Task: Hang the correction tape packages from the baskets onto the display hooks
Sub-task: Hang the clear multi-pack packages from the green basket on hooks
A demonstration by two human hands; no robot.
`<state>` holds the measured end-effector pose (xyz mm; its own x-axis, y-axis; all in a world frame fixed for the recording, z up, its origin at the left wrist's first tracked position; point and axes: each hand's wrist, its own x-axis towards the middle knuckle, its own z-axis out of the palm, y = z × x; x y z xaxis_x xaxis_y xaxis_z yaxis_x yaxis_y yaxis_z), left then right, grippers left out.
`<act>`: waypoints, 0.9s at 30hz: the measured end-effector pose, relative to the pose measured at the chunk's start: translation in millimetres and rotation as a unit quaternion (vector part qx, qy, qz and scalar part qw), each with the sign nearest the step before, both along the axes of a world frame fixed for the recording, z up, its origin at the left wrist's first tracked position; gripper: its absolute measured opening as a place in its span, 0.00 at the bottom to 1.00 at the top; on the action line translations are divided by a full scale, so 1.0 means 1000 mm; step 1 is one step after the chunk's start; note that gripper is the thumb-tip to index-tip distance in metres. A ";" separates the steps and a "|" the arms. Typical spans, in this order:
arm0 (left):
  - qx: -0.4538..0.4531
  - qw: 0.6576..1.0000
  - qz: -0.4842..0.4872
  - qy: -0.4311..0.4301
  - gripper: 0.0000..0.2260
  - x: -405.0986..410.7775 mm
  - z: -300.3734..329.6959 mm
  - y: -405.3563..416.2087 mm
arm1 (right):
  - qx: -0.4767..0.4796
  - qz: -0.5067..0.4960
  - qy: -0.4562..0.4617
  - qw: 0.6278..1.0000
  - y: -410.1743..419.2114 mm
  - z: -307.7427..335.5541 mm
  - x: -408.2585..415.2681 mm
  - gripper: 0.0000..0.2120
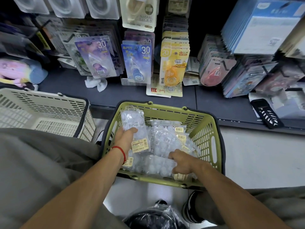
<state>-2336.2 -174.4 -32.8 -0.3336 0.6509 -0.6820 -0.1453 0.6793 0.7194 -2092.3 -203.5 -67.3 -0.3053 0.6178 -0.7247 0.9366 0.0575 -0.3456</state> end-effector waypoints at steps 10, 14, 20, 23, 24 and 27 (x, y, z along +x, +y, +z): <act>-0.061 0.982 -0.041 -0.176 0.24 0.027 0.014 -0.014 | -0.043 -0.407 0.417 0.811 0.026 0.063 0.004 0.18; -0.024 0.958 -0.100 -0.266 0.34 0.042 0.013 -0.028 | 0.080 -0.306 0.305 0.898 0.019 0.054 -0.026 0.18; -0.015 0.961 -0.058 -0.270 0.37 0.035 0.011 -0.032 | 0.155 -0.241 0.182 0.941 0.017 0.019 -0.007 0.16; -0.025 0.961 -0.037 -0.272 0.34 0.027 0.014 -0.029 | 0.234 -0.059 -0.019 0.970 0.002 -0.018 0.005 0.24; -0.026 0.959 -0.032 -0.282 0.34 0.024 0.014 -0.028 | 0.245 -0.031 -0.049 0.968 -0.002 -0.024 0.004 0.27; -0.024 0.938 -0.037 -0.345 0.28 0.018 0.016 -0.028 | 0.233 -0.056 -0.046 0.970 -0.005 -0.030 0.001 0.25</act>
